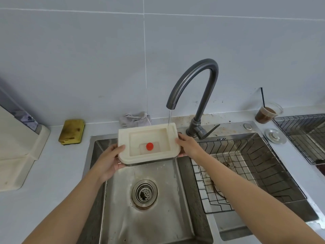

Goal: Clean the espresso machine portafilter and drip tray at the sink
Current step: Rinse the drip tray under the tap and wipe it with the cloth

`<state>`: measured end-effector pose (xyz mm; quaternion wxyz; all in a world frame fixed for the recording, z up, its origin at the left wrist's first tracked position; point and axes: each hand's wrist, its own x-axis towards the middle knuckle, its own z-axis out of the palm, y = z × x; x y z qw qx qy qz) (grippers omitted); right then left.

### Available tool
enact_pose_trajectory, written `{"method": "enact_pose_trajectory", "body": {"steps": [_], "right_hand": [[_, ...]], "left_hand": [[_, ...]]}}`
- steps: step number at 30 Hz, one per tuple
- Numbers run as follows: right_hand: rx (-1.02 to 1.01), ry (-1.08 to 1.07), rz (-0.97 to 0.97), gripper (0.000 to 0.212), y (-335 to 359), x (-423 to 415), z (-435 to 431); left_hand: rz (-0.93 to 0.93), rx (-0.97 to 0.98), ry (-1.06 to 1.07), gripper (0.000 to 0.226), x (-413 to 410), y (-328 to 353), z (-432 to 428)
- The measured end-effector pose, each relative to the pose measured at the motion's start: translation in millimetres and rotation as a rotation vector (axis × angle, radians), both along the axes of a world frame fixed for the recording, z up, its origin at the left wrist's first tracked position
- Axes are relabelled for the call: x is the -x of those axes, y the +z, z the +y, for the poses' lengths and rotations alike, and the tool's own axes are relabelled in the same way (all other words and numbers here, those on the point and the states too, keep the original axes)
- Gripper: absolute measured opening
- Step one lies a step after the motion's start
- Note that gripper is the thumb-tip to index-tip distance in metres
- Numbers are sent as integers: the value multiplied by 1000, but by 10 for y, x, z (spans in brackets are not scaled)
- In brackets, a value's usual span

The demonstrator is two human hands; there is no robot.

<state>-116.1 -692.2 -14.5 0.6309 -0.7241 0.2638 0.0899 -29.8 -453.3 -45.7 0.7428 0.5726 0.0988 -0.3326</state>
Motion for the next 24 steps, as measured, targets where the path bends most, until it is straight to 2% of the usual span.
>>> {"method": "enact_pose_trajectory", "body": {"steps": [5,8,12,16,19,24], "right_hand": [[40,-13,66,35,-25,180,-139],[51,-46,83,35,-42,277,-218],[19,-91,71,35,-51,371,-294],[-6,-127,40,35,-47,427,-356],[-58,-170,16,35,-24,449,-417],[-64,-274,-20,58,45,413,-592]], "left_hand": [[74,69,-9,16,175,-134,-149],[98,103,-6,13,235,-150,-253],[100,117,-9,14,249,-168,-347],[77,129,-31,24,227,-159,-418],[51,141,-33,15,215,-121,-489],[20,144,-31,15,205,-73,-570]]}}
